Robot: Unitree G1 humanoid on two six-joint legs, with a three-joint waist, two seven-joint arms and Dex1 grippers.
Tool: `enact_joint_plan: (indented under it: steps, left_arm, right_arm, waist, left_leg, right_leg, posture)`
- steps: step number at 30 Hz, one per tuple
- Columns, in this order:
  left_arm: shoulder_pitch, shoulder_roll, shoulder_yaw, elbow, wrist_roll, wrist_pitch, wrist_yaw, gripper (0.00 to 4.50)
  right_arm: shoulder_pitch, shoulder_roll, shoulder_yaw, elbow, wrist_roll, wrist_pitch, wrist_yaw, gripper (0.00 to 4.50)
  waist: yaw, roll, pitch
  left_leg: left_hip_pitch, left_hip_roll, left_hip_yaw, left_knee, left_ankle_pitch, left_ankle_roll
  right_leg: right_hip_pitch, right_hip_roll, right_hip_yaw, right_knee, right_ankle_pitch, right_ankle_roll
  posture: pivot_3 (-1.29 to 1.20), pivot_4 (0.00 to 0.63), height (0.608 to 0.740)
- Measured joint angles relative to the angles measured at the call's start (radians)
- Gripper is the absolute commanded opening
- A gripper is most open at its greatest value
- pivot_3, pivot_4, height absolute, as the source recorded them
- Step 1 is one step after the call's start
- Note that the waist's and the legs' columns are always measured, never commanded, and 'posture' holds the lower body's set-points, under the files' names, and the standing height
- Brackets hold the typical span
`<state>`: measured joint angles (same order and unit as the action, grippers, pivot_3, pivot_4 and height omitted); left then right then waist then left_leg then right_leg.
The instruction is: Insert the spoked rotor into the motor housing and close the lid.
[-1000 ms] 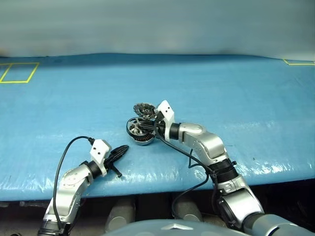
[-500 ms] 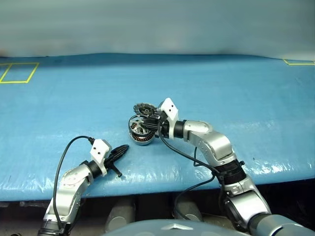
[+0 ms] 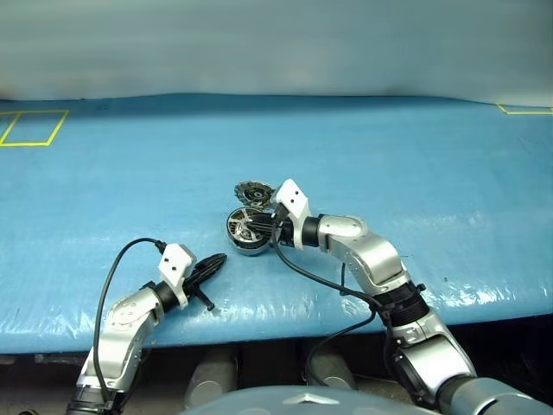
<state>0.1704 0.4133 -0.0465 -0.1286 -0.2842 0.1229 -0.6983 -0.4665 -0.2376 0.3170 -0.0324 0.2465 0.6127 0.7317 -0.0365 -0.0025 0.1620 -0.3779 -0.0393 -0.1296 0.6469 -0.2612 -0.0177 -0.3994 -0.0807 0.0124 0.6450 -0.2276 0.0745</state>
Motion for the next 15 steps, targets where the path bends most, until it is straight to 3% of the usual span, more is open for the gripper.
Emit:
enact_joint_plan:
  steps: [15]
  left_arm:
    - [0.0, -0.001, -0.001, 0.0, 0.003, 0.0, 0.001, 0.0]
  right_arm:
    - [-0.003, -0.002, 0.0, 0.027, -0.02, -0.026, 0.0, 0.36]
  waist:
    - [0.0, 0.0, 0.0]
  left_leg:
    - [0.0, 0.0, 0.0, 0.0, 0.0, 0.0]
  right_leg:
    - [0.0, 0.0, 0.0, 0.0, 0.0, 0.0]
  posture:
    - [0.0, 0.15, 0.74]
